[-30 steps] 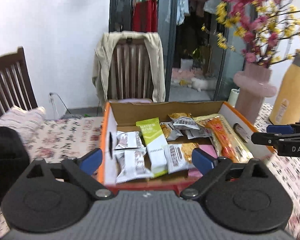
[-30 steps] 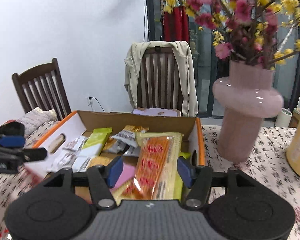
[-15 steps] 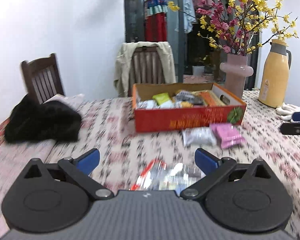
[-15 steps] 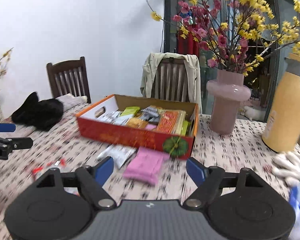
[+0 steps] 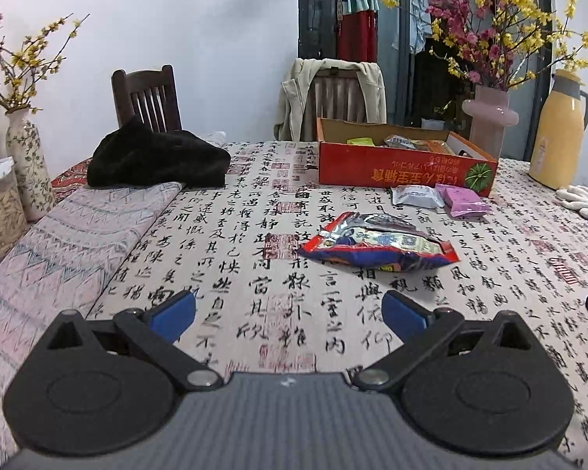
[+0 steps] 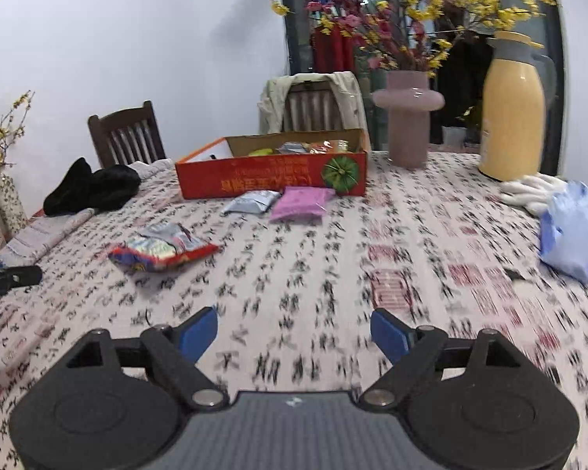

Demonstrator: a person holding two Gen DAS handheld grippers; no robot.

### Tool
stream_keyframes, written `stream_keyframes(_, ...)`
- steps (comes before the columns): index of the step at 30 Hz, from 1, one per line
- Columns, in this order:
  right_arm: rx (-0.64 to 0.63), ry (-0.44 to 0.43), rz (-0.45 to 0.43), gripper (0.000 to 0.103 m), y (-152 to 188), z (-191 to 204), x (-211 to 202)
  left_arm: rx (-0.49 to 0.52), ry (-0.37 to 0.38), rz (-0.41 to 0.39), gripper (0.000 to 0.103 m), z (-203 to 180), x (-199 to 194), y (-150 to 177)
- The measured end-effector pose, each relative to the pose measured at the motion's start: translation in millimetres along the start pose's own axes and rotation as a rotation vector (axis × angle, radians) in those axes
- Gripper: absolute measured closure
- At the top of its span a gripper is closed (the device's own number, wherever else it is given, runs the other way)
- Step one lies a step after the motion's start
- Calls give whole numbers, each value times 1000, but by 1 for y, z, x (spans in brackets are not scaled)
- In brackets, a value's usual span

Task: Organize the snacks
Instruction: 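Withdraw both tools from the box back toward the table, then grasp a pink packet with the right tool while the left tool grasps a white packet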

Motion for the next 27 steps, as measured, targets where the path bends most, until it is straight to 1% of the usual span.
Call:
stream_keyframes(2, 15, -9, 10, 17, 8, 2, -4, -6, -1, -4, 0, 2, -6, 4)
stream_keyframes(5, 0, -9, 17, 17, 14, 7, -7, -9, 0, -8, 0, 2, -11, 7)
stream_keyframes(10, -4, -18, 13, 17, 15, 15, -9, -5, 6, -7, 0, 1, -13, 7)
stream_keyframes(15, -2, -18, 18, 16, 14, 14, -6, -3, 6, -3, 0, -1, -11, 6)
stream_keyframes(21, 13, -3, 22, 16, 5, 4, 6, 18, 19, 11, 0, -9, 4, -3)
stream_keyframes(27, -16, 0, 43, 16, -19, -1, 33, 45, 37, 2, 0, -21, 23, -24)
Point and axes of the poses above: each gripper's, at about its wrist camera, not at the fingertips, and x roughly the way its jaws point, z to its left, y to its underside, the point moved 6 cm from there along x, roughly the way its jaws point, and after that the axes turned 4 degrees about z, right-handed, at the moved point
